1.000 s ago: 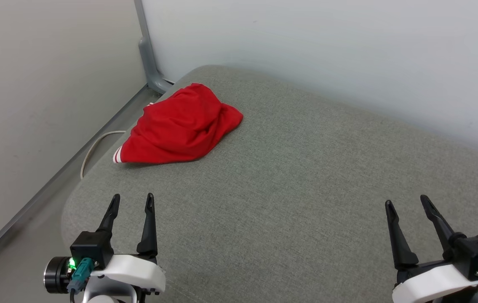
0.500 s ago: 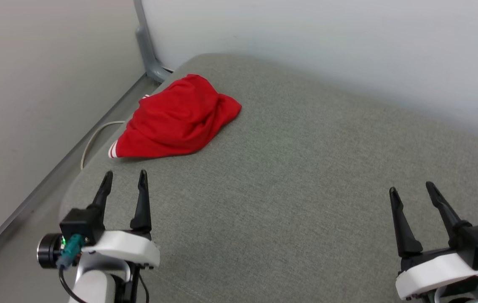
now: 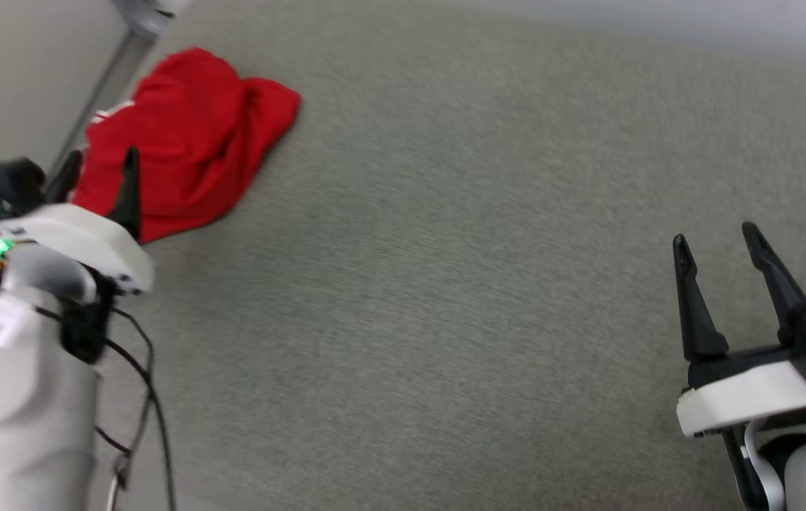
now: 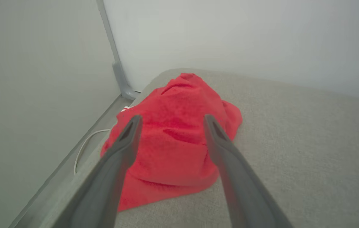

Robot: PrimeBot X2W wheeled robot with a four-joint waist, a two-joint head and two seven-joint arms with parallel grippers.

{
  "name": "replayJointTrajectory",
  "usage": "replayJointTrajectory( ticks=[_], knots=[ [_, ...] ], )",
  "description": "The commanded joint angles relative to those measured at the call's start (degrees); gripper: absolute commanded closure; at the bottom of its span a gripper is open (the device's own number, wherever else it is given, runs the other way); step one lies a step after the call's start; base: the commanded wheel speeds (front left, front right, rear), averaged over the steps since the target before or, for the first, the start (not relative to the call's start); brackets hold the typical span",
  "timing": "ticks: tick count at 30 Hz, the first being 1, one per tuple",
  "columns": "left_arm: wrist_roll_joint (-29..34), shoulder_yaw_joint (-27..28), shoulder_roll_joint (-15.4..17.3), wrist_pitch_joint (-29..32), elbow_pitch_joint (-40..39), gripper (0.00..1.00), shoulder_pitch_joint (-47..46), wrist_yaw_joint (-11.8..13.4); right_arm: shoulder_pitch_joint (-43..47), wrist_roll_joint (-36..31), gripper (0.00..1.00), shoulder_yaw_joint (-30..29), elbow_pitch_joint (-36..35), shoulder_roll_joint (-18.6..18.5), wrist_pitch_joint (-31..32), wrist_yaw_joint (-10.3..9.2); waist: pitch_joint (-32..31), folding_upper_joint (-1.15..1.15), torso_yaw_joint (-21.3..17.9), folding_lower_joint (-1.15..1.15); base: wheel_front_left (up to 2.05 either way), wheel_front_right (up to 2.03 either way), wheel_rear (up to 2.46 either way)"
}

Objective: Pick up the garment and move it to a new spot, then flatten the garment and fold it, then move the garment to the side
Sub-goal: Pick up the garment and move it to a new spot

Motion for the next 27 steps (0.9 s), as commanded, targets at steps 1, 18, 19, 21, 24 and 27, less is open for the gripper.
replayJointTrajectory(
  ticks=[1,18,19,21,24,27],
  knots=[
    [-1.61,-0.18,1.96,2.57,2.14,0.0,-2.65,-0.18,-1.88,-0.5,0.0,0.22,0.21,-0.13,-0.32,-0.06,5.49,0.0,-5.16,-0.02,0.0,0.0,0.0],
    [-19.56,-10.92,17.7,36.73,14.33,0.0,-14.54,-0.32,-6.71,-0.86,0.0,0.6,0.06,0.06,-2.33,-0.06,13.6,0.0,-12.82,-0.02,0.0,0.0,0.0],
    [-20.09,-11.01,17.67,39.03,15.4,0.0,-14.37,-0.15,-6.61,-0.86,0.0,0.53,-0.06,0.07,-2.35,-0.06,13.63,0.0,-12.97,-0.02,0.0,0.0,0.0],
    [-20.86,-10.98,17.51,42.92,17.55,0.0,-13.52,1.22,-6.39,-0.81,0.0,0.37,-0.39,0.09,-2.24,-0.06,13.87,0.0,-13.26,-0.02,0.0,0.0,0.0],
    [-21.24,-11.04,17.18,45.35,18.29,1.0,-13.05,2.84,-5.99,-0.79,0.0,0.0,-1.03,0.12,-1.98,-0.06,13.96,0.0,-13.39,-0.02,0.0,0.0,0.0],
    [-20.71,-11.42,16.76,44.41,17.23,1.0,-13.55,3.84,-5.77,-0.9,0.0,-0.55,-1.29,0.16,-1.74,-0.06,13.6,0.0,-13.07,-0.02,0.0,0.0,0.0]
  ],
)
